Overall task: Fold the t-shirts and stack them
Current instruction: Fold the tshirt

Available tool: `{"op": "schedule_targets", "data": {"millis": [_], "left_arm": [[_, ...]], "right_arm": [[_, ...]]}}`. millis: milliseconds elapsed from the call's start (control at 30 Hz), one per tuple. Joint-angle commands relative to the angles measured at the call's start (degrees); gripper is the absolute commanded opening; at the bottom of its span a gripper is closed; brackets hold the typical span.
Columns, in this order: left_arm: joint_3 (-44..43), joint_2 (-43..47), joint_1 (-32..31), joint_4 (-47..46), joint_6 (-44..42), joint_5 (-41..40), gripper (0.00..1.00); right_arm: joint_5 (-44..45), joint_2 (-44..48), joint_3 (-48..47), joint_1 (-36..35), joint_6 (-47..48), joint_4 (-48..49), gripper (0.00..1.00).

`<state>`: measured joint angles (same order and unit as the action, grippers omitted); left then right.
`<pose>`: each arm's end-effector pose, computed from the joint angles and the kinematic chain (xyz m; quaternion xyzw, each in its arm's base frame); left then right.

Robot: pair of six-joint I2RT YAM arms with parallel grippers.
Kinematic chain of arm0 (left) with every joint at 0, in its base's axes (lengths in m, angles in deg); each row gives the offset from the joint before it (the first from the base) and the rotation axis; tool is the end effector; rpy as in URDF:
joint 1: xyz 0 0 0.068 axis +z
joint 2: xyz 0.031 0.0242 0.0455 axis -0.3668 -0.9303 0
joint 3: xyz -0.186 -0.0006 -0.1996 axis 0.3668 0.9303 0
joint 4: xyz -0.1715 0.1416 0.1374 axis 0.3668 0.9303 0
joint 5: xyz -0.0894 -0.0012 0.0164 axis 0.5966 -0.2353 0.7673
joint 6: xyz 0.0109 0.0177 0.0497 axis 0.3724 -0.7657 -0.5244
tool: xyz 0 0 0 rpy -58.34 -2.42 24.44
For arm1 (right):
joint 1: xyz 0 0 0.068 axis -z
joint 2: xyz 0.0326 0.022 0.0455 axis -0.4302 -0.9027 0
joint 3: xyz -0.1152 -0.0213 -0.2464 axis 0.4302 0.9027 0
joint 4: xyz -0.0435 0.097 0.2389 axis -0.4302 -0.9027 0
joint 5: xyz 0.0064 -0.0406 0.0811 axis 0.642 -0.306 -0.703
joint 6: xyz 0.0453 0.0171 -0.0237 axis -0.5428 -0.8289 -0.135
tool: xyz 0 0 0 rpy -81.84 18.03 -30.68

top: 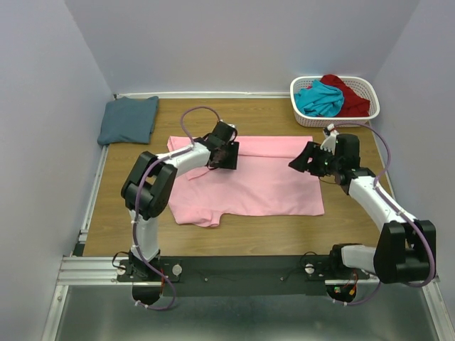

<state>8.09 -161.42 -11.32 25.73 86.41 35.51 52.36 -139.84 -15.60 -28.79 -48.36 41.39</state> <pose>0.3492 -0.2256 0.1713 0.0665 0.9517 -0.1474 0.2608 0.2591 0.0311 0.2311 0.0361 0.8779 0.2943 0.3760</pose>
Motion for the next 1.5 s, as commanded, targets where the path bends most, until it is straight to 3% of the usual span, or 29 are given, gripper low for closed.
{"op": "schedule_targets", "data": {"millis": [0,200,400,633,1100,1200,1300,1333,1467], "left_arm": [[0.79,8.50,0.14,0.22,1.94,0.70,0.64],[2.20,15.81,9.79,1.10,3.53,-3.79,0.65],[0.72,10.20,21.66,-0.57,2.04,-1.59,0.53],[-4.21,-1.67,25.28,0.40,0.63,1.20,0.38],[-4.29,-6.08,30.11,1.45,0.98,1.22,0.35],[-5.09,-4.68,30.03,0.66,1.33,3.85,0.39],[-4.66,-0.48,29.24,-0.30,1.33,5.53,0.55],[-4.05,1.20,28.37,-1.00,1.33,5.35,0.65],[1.13,10.78,26.78,-1.27,3.26,3.95,0.75]], "right_arm": [[-0.20,-3.19,-2.39,0.06,-0.69,-0.80,0.75],[6.39,-11.27,-8.02,0.15,-2.71,-0.28,0.74],[9.38,-19.70,-13.82,1.37,-5.52,2.88,0.65],[6.05,-30.34,-18.49,6.56,-9.21,7.54,0.59],[5.34,-44.42,-19.45,14.65,-10.55,10.89,0.58],[3.15,-44.16,-21.30,14.65,-9.49,10.80,0.58],[0.51,-39.52,-22.00,13.95,-8.44,10.36,0.58],[1.29,-38.37,-22.18,13.08,-7.73,9.66,0.59],[4.81,-30.20,-21.83,10.26,-4.83,3.60,0.63]]}}
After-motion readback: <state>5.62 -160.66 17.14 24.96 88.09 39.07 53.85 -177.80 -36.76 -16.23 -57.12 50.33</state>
